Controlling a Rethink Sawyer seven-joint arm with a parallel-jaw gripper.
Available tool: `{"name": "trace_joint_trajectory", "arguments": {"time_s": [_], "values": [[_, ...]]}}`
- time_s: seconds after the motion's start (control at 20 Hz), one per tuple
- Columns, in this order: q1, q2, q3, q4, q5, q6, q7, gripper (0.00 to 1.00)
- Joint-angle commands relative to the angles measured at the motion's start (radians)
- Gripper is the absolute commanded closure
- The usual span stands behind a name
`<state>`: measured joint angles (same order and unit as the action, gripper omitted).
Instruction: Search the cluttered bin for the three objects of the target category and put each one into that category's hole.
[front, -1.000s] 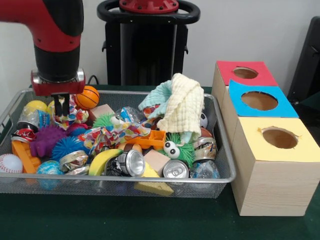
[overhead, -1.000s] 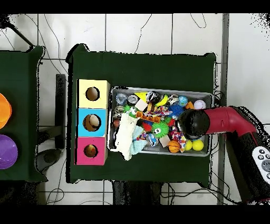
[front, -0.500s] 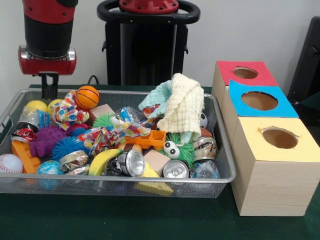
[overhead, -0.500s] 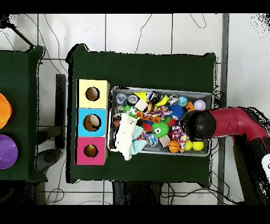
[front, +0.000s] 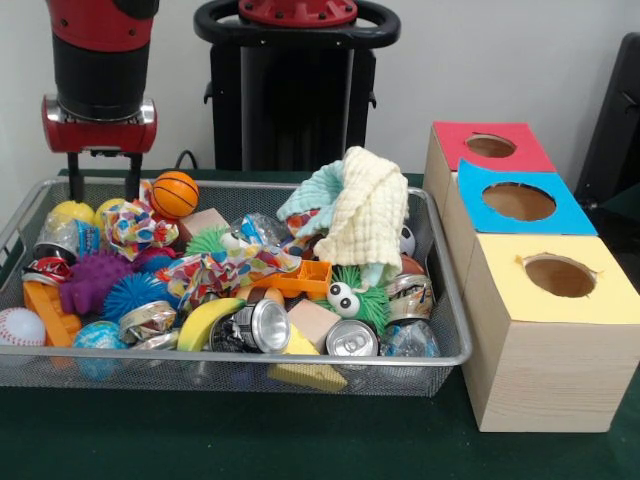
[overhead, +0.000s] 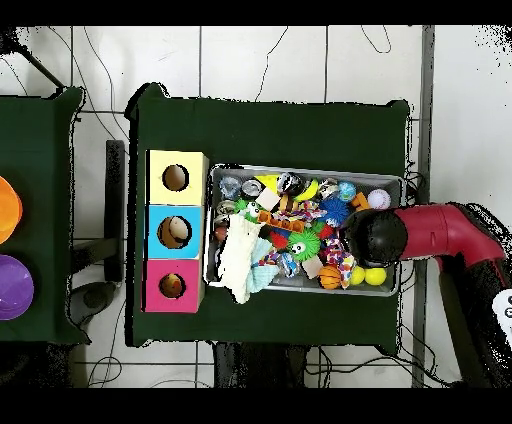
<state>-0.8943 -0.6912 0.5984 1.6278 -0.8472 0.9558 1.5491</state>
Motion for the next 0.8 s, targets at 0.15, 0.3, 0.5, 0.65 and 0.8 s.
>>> {"name": "trace_joint_trajectory", "arguments": {"time_s": [0.15, 0.3, 0.5, 0.65, 0.8], "values": [[-0.013, 0.078, 0.017, 0.039, -0.014, -0.013, -0.232, 0.0], [-0.007, 0.098, 0.014, 0.026, -0.023, -0.014, -0.232, 0.0], [-0.009, 0.117, 0.008, 0.032, -0.041, -0.027, -0.233, 0.0], [-0.01, 0.139, 0.007, 0.024, -0.047, -0.024, -0.245, 0.0], [-0.012, 0.163, 0.003, 0.017, -0.06, -0.039, -0.244, 0.0]]}}
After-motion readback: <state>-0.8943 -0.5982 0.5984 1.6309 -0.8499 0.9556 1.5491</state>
